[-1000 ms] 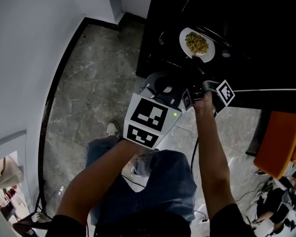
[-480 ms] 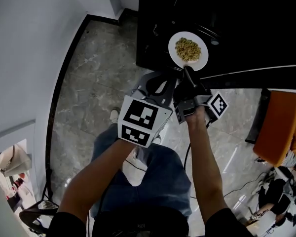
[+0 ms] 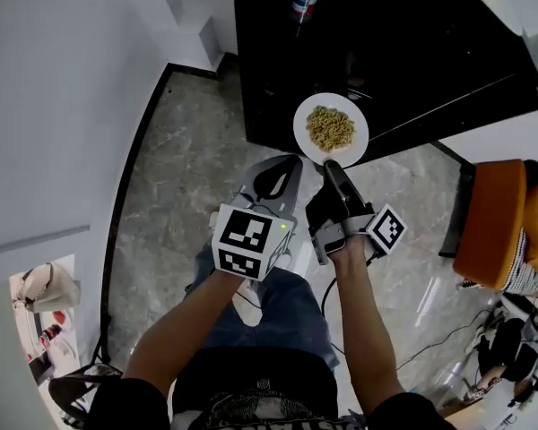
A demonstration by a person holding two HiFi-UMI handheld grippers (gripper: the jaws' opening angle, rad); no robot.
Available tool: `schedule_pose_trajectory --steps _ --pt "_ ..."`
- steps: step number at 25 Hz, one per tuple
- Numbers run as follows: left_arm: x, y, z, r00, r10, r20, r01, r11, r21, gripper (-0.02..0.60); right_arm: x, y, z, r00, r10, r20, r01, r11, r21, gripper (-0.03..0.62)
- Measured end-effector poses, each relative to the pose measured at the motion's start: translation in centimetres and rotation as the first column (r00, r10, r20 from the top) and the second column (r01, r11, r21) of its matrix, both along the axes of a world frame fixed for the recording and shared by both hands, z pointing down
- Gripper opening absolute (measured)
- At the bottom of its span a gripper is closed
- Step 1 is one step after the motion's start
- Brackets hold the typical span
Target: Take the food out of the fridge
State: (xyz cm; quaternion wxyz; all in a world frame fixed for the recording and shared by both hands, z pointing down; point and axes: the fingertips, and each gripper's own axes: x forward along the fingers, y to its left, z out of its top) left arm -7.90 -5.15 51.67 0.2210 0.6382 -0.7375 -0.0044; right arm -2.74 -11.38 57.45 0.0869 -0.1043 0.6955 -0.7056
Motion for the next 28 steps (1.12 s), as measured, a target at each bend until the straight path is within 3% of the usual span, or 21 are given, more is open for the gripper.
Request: schedule_pose_trajectory --steps 13,20,28 --pt "3.7 3.1 -12.5 0.996 -0.014 0.089 0.007 0.997 0.076 0.003 5.8 4.5 -15.6 0.999 -0.038 -0.01 0.039 0.996 0.085 0.011" --pt "5.2 3.0 -16.2 0.993 -0.02 0.118 0.004 0.991 0.136 0.003 6.8 5.2 -18.8 0.999 -0.034 0.027 0.032 0.995 0.1 0.011" --pt "5.9 2.8 -16.9 0.991 -0.009 0.134 -0.011 0.989 0.148 0.003 7.4 4.9 -19.4 0.999 -0.016 0.043 0.011 0.993 0.115 0.011"
